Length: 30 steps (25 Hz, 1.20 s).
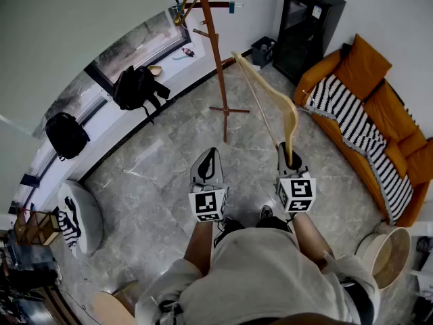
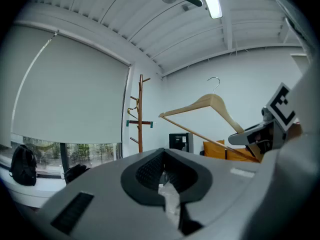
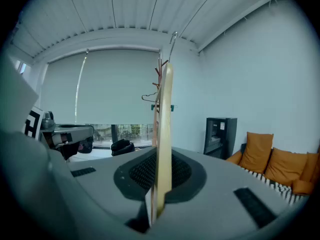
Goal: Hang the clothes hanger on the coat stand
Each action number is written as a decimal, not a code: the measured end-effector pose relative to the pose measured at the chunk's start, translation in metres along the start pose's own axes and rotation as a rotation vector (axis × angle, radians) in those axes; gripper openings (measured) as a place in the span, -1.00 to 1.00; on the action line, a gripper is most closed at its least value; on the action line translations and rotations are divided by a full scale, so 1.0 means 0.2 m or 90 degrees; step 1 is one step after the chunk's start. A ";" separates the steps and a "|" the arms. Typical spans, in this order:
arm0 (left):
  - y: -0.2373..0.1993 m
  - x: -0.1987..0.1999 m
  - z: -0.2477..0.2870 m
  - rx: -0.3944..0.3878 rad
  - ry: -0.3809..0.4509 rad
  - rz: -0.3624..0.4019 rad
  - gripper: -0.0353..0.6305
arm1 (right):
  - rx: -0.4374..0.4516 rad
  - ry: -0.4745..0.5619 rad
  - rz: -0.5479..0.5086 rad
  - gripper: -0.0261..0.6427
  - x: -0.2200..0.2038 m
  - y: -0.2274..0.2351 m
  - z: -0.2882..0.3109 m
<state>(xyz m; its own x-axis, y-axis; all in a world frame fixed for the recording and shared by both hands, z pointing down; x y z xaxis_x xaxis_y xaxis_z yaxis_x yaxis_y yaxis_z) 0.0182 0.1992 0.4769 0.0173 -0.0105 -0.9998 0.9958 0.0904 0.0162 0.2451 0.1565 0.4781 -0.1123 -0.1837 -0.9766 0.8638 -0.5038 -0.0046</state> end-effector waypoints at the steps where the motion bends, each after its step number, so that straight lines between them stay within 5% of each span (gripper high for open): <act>1: 0.00 0.00 0.00 -0.001 0.000 0.001 -0.87 | -0.001 0.000 0.001 -0.90 0.00 0.00 0.00; 16: -0.18 -0.06 -0.09 0.013 -0.024 0.008 -0.87 | 0.116 -0.030 -0.012 -0.89 -0.07 -0.23 0.14; 30: -0.57 -0.12 -0.22 0.020 -0.034 -0.002 -0.87 | 0.088 -0.054 -0.031 -0.90 -0.08 -0.50 0.28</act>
<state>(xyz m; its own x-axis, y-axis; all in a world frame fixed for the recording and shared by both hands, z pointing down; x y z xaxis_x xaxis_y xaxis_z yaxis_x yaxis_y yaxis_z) -0.1005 0.2320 0.4979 0.0185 -0.0633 -0.9978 0.9981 0.0591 0.0147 0.1331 0.1630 0.5062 -0.1995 -0.2239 -0.9540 0.7807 -0.6247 -0.0166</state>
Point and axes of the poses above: the fingertips, and each gripper's own axes: z forward along the fingers, y to its right, x out of its top, the point moved 5 cm from there along -z, backward along the fingers, and after that the axes turned 5 degrees about x, right-handed, at the moved point
